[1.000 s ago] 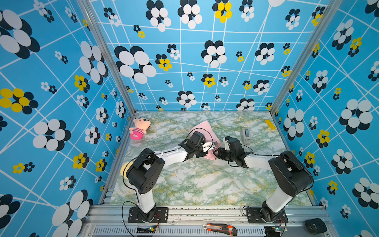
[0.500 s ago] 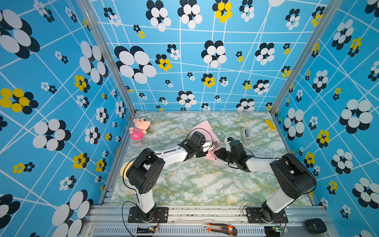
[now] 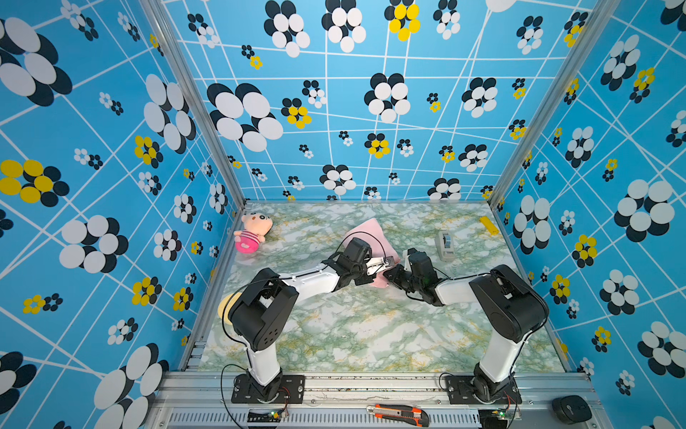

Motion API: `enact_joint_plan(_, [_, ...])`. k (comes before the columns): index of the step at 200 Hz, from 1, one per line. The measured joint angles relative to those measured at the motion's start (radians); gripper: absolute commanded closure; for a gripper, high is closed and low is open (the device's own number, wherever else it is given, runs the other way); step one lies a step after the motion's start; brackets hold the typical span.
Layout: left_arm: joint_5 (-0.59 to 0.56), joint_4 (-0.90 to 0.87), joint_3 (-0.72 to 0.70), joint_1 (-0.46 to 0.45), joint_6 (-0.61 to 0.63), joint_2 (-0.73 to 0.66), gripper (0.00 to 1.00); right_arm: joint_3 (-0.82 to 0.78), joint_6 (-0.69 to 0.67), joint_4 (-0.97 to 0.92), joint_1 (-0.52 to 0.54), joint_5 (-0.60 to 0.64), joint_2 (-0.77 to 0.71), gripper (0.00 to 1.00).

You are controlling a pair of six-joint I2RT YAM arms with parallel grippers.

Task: Wrap a gift box in wrapping paper
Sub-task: Fold the wrapping paper for the gift box.

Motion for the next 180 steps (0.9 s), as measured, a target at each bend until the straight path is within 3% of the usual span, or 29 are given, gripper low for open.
enact_joint_plan(42, [0.0, 0.002, 0.0, 0.0, 0.0, 0.0, 0.61, 0.004, 0.026, 0.011, 0.005, 0.025, 0.01, 0.85])
enact_joint_plan(69, [0.001, 0.0, 0.0, -0.001, -0.001, 0.0, 0.58, -0.002, 0.034, 0.014, 0.008, 0.035, 0.009, 0.78])
enact_joint_plan(74, [0.001, 0.0, 0.0, -0.002, -0.002, 0.0, 0.52, -0.006, 0.037, 0.021, 0.008, 0.035, 0.008, 0.76])
enact_joint_plan(144, [-0.031, -0.045, 0.041, -0.035, -0.043, 0.024, 0.31, -0.126, 0.045, 0.028, 0.008, 0.042, -0.172, 0.66])
enact_joint_plan(180, [-0.091, -0.053, 0.056, -0.056, -0.064, 0.037, 0.36, -0.167, 0.079, -0.055, -0.006, 0.074, -0.292, 0.6])
